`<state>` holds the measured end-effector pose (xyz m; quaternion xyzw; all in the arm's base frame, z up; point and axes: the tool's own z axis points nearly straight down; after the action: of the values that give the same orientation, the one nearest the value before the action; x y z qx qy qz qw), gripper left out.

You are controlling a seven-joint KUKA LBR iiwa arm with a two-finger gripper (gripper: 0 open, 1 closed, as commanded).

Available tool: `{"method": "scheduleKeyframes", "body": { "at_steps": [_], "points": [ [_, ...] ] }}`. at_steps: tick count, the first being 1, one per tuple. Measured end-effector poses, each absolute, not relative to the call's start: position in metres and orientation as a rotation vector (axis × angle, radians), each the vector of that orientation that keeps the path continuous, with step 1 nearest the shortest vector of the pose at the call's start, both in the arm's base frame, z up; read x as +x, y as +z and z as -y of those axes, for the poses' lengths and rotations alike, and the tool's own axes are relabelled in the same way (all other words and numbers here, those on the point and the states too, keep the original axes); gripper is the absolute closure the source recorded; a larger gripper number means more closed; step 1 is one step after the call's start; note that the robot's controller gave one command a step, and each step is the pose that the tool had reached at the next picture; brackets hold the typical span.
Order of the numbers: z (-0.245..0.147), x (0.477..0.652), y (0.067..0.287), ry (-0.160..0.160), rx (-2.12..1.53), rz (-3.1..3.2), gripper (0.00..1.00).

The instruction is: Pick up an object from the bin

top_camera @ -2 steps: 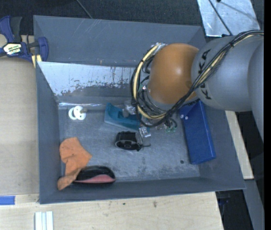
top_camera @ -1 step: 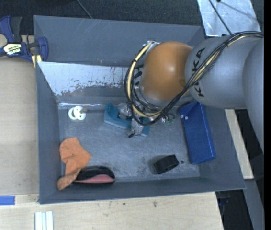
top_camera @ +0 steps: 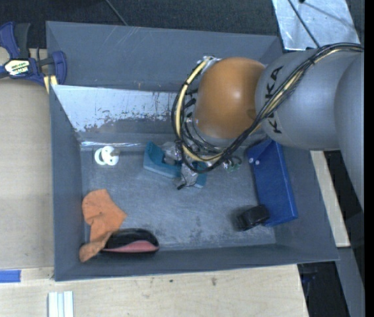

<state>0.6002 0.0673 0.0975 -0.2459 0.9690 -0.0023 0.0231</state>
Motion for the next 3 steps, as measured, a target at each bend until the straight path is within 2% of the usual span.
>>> {"method": "scheduleKeyframes", "body": {
  "at_steps": [2,3],
  "points": [
    [-0.069,0.614,0.084,0.014,-0.787,-3.008,1.0],
    [-0.06,0.617,0.101,0.005,-0.788,-3.025,1.0]
  ]
}}
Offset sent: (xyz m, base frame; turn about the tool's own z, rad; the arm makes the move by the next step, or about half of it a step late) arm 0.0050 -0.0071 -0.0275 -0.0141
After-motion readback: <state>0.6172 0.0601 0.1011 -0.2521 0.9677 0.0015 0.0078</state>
